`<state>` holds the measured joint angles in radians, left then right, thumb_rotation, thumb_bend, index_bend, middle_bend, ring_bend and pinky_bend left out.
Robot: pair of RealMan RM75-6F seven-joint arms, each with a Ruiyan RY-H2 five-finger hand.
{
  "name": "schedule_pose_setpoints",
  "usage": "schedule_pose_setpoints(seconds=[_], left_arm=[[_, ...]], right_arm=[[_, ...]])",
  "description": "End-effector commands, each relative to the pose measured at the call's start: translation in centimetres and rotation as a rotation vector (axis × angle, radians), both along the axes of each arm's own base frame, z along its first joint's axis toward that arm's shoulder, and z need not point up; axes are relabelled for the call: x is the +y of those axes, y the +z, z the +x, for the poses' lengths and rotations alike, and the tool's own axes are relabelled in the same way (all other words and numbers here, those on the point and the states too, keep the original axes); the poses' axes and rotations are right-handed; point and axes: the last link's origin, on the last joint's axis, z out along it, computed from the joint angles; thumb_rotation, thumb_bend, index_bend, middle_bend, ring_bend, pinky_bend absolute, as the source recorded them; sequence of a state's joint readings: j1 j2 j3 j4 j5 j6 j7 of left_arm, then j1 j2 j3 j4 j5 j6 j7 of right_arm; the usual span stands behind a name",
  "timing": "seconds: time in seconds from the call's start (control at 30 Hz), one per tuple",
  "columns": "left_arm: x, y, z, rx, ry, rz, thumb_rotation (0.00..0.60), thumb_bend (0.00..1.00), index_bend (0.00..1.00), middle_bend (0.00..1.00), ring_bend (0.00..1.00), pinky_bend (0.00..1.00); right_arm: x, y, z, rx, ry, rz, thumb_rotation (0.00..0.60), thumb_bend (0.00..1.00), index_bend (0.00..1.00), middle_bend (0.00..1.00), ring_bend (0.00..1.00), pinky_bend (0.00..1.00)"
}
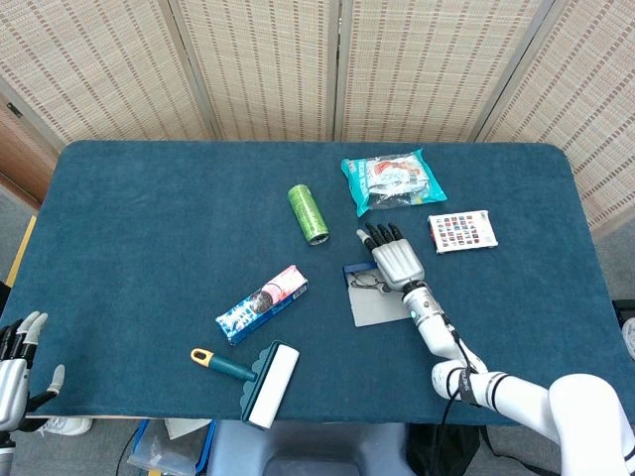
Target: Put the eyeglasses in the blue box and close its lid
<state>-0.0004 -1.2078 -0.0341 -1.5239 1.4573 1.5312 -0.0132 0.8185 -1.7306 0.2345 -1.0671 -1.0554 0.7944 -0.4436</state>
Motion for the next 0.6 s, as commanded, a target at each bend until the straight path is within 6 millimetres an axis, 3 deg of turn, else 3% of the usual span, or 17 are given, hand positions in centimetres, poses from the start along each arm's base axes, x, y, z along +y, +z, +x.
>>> schedule_pose_setpoints(seconds=[0.03, 0.27, 0.6], left_arm=[[0.0, 0.0, 0.0, 0.001, 0.001, 0.0, 0.6, 0.4, 0.0, 0.0, 0.0, 0.0], [0.0, 0.0, -0.1, 0.0, 0.004, 0.004, 0.6, 0.4, 0.0, 0.0, 0.0, 0.0], [0.1, -0.1, 0.0, -0.002, -0.003, -0.001, 0.6, 0.4, 0.0, 0.0, 0.0, 0.0]], right_arm=[[-0.4, -0.2, 0.1, 0.002, -0.006, -0.001, 0.6, 0.15, 0.0, 0.0, 0.0, 0.0], [-1.0, -0.1, 0.3, 0.003, -0.012, -0.003, 0.6, 0.15, 0.0, 0.0, 0.0, 0.0], [1.0, 1.4, -1.6, 0.038, 0.0, 0.003, 0.6, 0.15, 0.0, 0.0, 0.0, 0.0]])
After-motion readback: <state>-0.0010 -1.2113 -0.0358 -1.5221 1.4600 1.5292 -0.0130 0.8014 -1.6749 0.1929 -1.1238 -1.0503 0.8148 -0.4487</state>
